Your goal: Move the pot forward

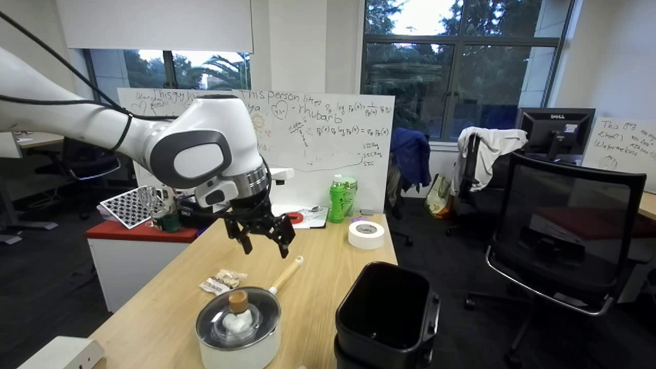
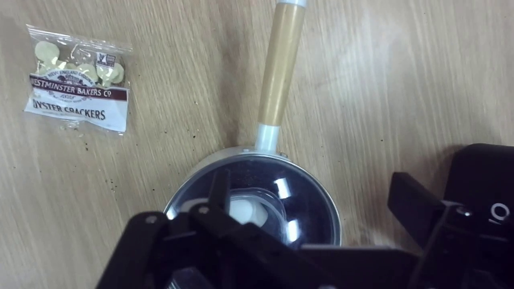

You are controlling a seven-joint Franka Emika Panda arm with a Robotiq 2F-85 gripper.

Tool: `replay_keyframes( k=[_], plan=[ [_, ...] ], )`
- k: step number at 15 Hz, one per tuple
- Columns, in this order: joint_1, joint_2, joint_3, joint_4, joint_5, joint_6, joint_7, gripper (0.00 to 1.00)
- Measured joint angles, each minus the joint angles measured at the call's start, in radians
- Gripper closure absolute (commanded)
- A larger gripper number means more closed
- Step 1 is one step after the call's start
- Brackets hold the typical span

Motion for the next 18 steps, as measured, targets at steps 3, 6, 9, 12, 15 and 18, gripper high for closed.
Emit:
replay_keyframes(
  k=[3,6,9,12,15,18],
  plan=[
    [0.047,0.061,-0.043,0.008,0.061,0.000,0.000,0.00],
    [0.072,0.120,-0.071,0.033,0.122,0.001,0.000,0.00],
    [0.079,0.185,-0.104,0.068,0.175,-0.003,0.000,0.00],
    [0.081,0.260,-0.162,0.104,0.248,-0.041,0.000,0.00],
    [0.082,0.319,-0.208,0.147,0.294,-0.086,0.000,0.00],
    [0.089,0.368,-0.241,0.189,0.319,-0.117,0.000,0.00]
  ],
)
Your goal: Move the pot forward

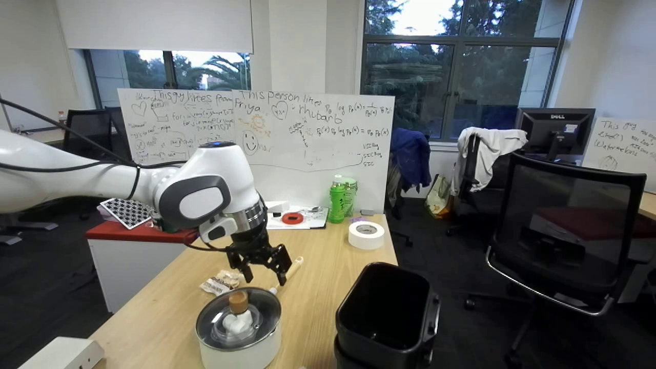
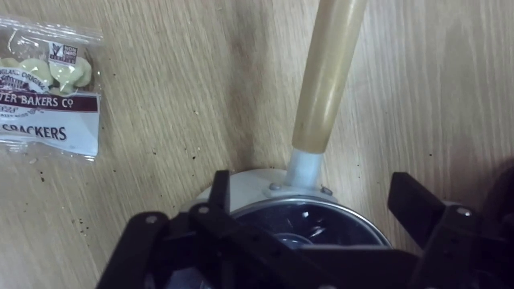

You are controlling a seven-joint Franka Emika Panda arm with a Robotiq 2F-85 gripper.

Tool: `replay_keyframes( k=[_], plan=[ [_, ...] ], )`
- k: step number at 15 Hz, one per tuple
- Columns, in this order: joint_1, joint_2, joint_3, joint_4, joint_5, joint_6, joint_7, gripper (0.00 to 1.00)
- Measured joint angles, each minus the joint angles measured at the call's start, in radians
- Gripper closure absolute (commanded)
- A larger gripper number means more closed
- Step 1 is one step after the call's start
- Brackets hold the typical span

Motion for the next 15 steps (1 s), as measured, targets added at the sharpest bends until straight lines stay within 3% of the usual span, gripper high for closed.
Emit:
replay_keyframes(
  k=[7,10,15],
  plan=[
    [0.004,0.098,-0.087,0.063,0.069,-0.038,0.000,0.00],
    [0.004,0.120,-0.103,0.087,0.080,-0.051,0.000,0.34],
    [0.003,0.123,-0.103,0.111,0.078,-0.058,0.000,0.69]
  ],
)
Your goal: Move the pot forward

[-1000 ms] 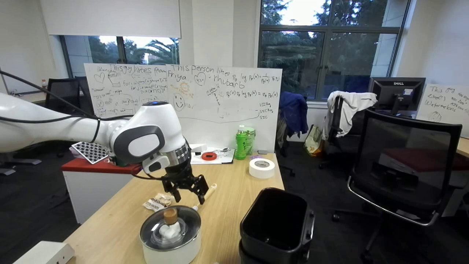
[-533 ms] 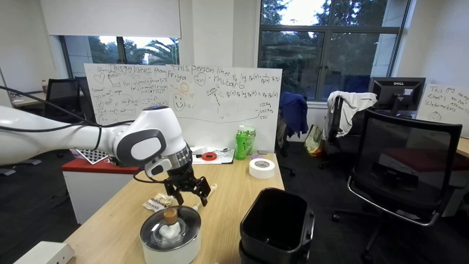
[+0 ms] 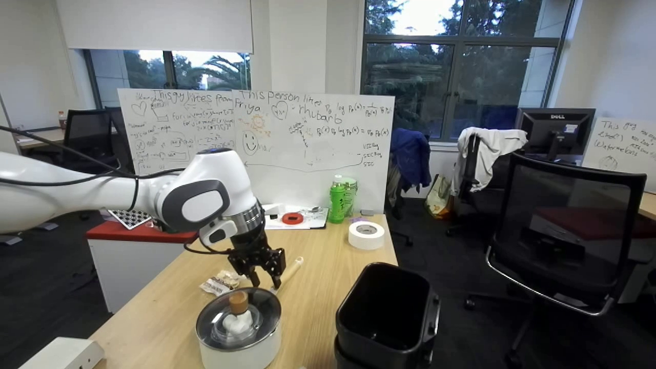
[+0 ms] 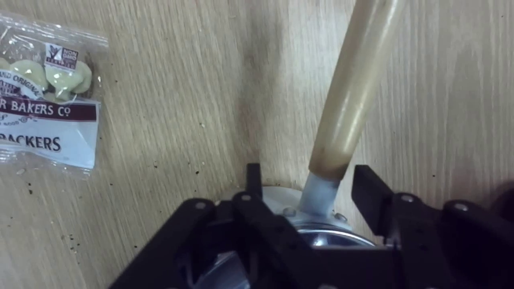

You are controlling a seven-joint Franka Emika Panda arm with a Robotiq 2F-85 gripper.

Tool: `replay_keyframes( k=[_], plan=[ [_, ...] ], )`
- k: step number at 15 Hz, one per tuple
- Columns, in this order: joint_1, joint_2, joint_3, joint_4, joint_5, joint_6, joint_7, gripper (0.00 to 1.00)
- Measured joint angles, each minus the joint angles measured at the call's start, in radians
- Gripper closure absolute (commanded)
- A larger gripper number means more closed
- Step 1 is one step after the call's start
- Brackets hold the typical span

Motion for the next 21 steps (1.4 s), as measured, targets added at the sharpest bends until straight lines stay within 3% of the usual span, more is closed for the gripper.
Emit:
replay_keyframes(
  k=[4,5,15,21],
  plan=[
    [-0.004,0.000,-0.003,0.007,-0.002,-0.004,0.000,0.97],
    [-0.005,0.000,-0.005,0.009,-0.002,-0.004,0.000,1.00],
    [-0.019,0.000,-0.011,0.026,-0.002,-0.034,0.000,1.00],
    [-0.050,0.000,-0.066,-0.006,0.037,-0.164,0.000,1.00]
  ],
)
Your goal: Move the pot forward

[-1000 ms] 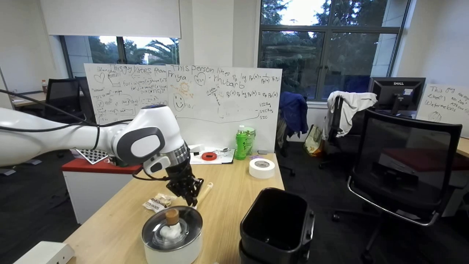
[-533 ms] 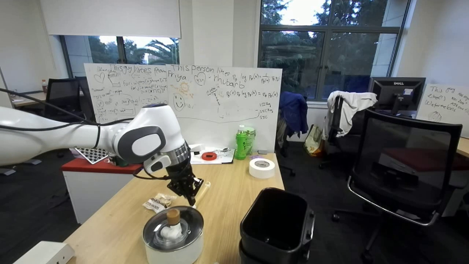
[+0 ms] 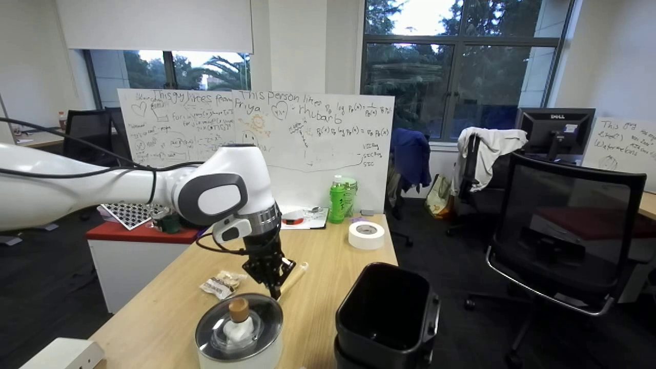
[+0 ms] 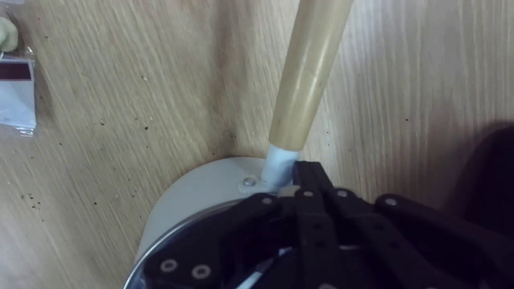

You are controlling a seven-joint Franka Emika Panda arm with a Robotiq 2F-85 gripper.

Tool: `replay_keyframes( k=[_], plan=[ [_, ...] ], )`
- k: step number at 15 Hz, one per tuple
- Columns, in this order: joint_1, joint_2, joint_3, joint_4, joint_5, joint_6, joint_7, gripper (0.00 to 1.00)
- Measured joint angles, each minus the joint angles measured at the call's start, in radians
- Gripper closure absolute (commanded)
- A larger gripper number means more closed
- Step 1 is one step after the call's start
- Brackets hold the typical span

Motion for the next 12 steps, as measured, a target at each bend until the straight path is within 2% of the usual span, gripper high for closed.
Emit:
replay_keyframes(
  k=[5,12],
  plan=[
    [-0.005,0.000,-0.040,-0.007,0.049,-0.077,0.000,1.00],
    [0.003,0.000,-0.048,-0.006,0.076,-0.122,0.000,1.00]
  ],
)
